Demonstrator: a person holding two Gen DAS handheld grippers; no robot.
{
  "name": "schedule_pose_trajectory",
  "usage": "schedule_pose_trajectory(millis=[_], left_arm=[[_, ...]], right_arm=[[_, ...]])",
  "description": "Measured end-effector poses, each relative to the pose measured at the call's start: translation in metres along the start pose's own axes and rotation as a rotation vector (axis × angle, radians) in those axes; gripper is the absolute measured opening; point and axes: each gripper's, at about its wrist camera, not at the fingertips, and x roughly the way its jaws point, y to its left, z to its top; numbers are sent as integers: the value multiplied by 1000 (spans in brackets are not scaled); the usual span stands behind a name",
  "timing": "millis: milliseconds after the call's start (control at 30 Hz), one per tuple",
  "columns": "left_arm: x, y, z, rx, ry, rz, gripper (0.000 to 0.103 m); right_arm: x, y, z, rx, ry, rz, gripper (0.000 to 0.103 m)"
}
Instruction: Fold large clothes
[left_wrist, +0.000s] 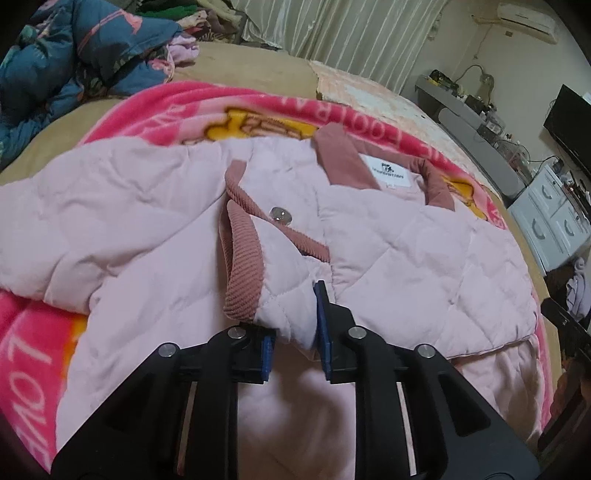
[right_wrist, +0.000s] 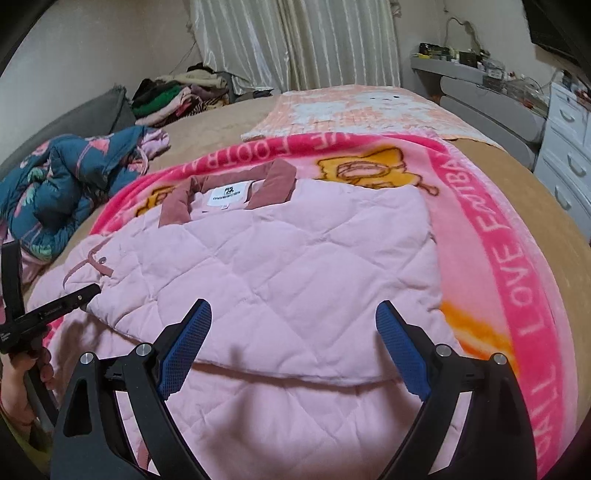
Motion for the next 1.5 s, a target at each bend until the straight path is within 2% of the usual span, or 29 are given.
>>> schedule_pose_trajectory(millis=[233, 433, 600, 667, 733, 767, 800, 1067, 1333, 1500], left_arm=[[0, 2, -6, -6, 22, 3, 22], [-3, 4, -10, -21, 29, 15, 38], [-12, 13, -13, -39, 29, 27, 60], [-17, 15, -14, -40, 24, 30, 65], [-21, 18, -14, -45, 26, 42, 79], [-23, 20, -14, -51, 24, 56, 91], [-26, 22, -14, -60, 19, 69, 94], [-46, 33, -14, -74, 3, 102, 94], [-67, 48, -15, -103, -29, 101, 94], [-73, 57, -16, -77, -36, 157, 94]], right_arm=[[48, -13, -10, 23, 140, -53, 90], [58, -13, -19, 18, 132, -87, 91], [49, -7, -22, 24, 122, -105, 91], [45, -7, -23, 33, 113, -98, 92], [40, -4, -25, 45, 103, -94, 93], [36, -1, -27, 48, 97, -90, 94], [33, 1, -28, 49, 93, -88, 95], [16, 12, -36, 81, 65, -67, 97], [5, 36, -34, 61, 43, -48, 97], [0, 61, -30, 21, 30, -27, 97]])
